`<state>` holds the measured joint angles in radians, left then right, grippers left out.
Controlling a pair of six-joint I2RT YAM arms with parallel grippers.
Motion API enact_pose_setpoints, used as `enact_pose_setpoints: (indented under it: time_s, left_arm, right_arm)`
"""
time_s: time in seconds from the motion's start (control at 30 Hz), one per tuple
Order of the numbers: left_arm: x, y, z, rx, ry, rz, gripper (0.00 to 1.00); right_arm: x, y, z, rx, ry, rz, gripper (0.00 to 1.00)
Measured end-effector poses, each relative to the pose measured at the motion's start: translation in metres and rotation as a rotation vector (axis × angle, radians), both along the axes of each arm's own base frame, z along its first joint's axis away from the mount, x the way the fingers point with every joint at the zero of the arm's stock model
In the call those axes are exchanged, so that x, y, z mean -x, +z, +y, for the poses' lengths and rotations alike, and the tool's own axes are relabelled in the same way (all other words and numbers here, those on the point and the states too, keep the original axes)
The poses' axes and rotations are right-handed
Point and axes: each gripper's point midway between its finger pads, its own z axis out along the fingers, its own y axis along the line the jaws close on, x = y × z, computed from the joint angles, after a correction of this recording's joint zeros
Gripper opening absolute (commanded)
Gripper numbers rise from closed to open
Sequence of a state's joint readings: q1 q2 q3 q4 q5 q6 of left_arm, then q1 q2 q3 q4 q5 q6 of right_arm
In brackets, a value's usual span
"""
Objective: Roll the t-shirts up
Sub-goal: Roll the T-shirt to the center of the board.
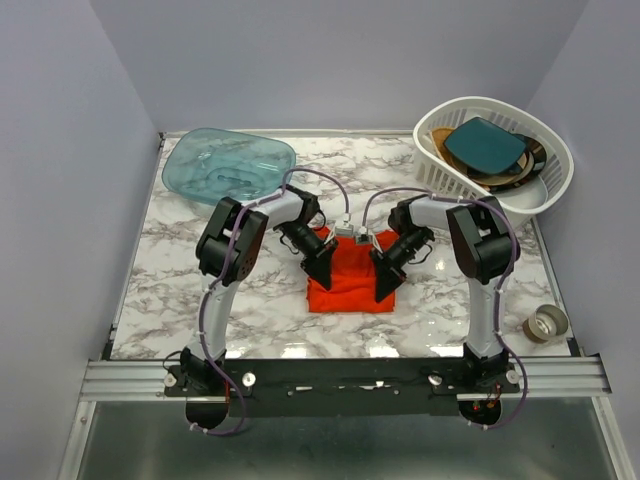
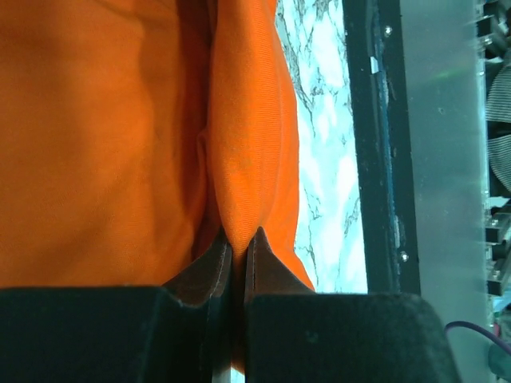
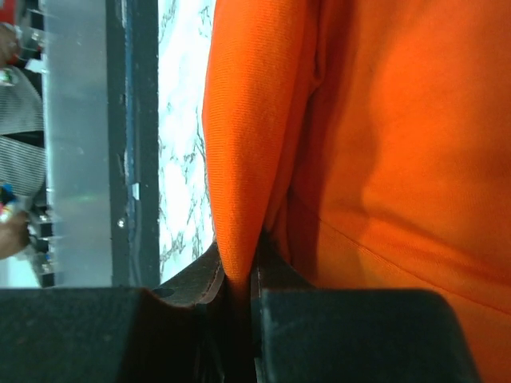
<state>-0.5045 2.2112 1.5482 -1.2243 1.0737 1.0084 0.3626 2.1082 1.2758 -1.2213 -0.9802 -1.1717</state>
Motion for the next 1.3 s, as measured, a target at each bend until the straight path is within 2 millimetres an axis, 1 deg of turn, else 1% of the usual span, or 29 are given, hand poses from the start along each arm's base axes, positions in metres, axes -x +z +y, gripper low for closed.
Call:
enact_pose_setpoints:
  time_s: [0.1, 0.17, 0.23, 0.3, 0.37, 0.47, 0.5, 0.57, 0.6, 0.67, 0.7, 0.73, 0.77, 0.8, 0.87, 0.9, 0.97, 1.03, 1.1, 1.17, 1.2, 1.3]
  left_arm:
    - [0.000, -0.002, 0.004, -0.001, 0.024, 0.024, 0.32]
    - [0.001, -0.002, 0.008, -0.011, 0.051, 0.016, 0.36]
    - [0.000, -0.003, 0.018, -0.047, 0.083, -0.016, 0.38]
    - [-0.010, 0.001, 0.028, -0.089, 0.123, -0.072, 0.39]
    - [-0.023, 0.006, 0.036, -0.118, 0.164, -0.136, 0.40]
    - [-0.046, 0.017, 0.047, -0.162, 0.225, -0.252, 0.44]
    - [-0.052, 0.020, 0.051, -0.171, 0.246, -0.298, 0.47]
    - [-0.055, 0.033, 0.057, -0.175, 0.277, -0.378, 0.50]
    - [-0.054, 0.040, 0.060, -0.169, 0.288, -0.446, 0.56]
    - [-0.046, 0.054, 0.061, -0.158, 0.293, -0.531, 0.63]
    - [-0.038, 0.064, 0.056, -0.124, 0.291, -0.646, 0.67]
    - [-0.030, 0.065, 0.054, -0.116, 0.282, -0.686, 0.70]
    - [-0.015, 0.070, 0.046, -0.087, 0.258, -0.772, 0.72]
    - [0.006, 0.075, 0.034, -0.029, 0.222, -0.877, 0.73]
    - [0.037, 0.075, 0.019, 0.043, 0.166, -0.980, 0.74]
    - [0.048, 0.072, 0.012, 0.079, 0.149, -1.039, 0.76]
    - [0.070, 0.063, 0.001, 0.127, 0.114, -1.119, 0.76]
    - [0.090, 0.046, -0.009, 0.170, 0.081, -1.216, 0.76]
    - [0.098, 0.028, -0.010, 0.176, 0.066, -1.303, 0.76]
    - [0.096, 0.014, -0.007, 0.164, 0.063, -1.378, 0.76]
    - [0.096, 0.011, -0.007, 0.164, 0.062, -1.402, 0.76]
    - [0.086, 0.000, -0.004, 0.140, 0.061, -1.508, 0.77]
  right_arm:
    - [-0.002, -0.001, 0.003, 0.005, -0.007, 0.042, 0.09]
    - [-0.003, -0.002, 0.003, 0.018, -0.013, 0.069, 0.10]
    - [0.000, -0.002, 0.001, 0.044, -0.022, 0.107, 0.10]
    - [0.002, -0.003, -0.002, 0.076, -0.032, 0.146, 0.11]
    - [0.003, -0.004, -0.005, 0.116, -0.046, 0.195, 0.11]
    - [0.003, -0.005, -0.007, 0.170, -0.069, 0.261, 0.12]
    - [0.003, -0.005, -0.007, 0.189, -0.078, 0.286, 0.12]
    - [0.003, -0.005, -0.007, 0.218, -0.093, 0.323, 0.12]
    - [0.003, -0.005, -0.007, 0.229, -0.098, 0.335, 0.12]
    - [0.003, -0.005, -0.009, 0.256, -0.106, 0.352, 0.12]
    - [0.003, -0.005, -0.009, 0.266, -0.109, 0.357, 0.12]
    - [0.002, -0.005, -0.009, 0.276, -0.113, 0.362, 0.12]
    - [0.003, -0.005, -0.009, 0.283, -0.117, 0.369, 0.12]
    - [0.002, -0.005, -0.009, 0.295, -0.123, 0.381, 0.12]
    - [0.002, -0.006, -0.009, 0.314, -0.131, 0.400, 0.12]
    - [0.002, -0.006, -0.009, 0.322, -0.135, 0.409, 0.12]
    - [0.001, -0.007, -0.009, 0.339, -0.140, 0.429, 0.12]
    - [0.000, -0.007, -0.009, 0.349, -0.142, 0.441, 0.12]
    - [-0.001, -0.007, -0.009, 0.356, -0.142, 0.444, 0.12]
    - [-0.001, -0.007, -0.009, 0.358, -0.143, 0.445, 0.12]
    - [-0.001, -0.007, -0.009, 0.358, -0.143, 0.445, 0.12]
    - [-0.001, -0.007, -0.009, 0.359, -0.141, 0.445, 0.12]
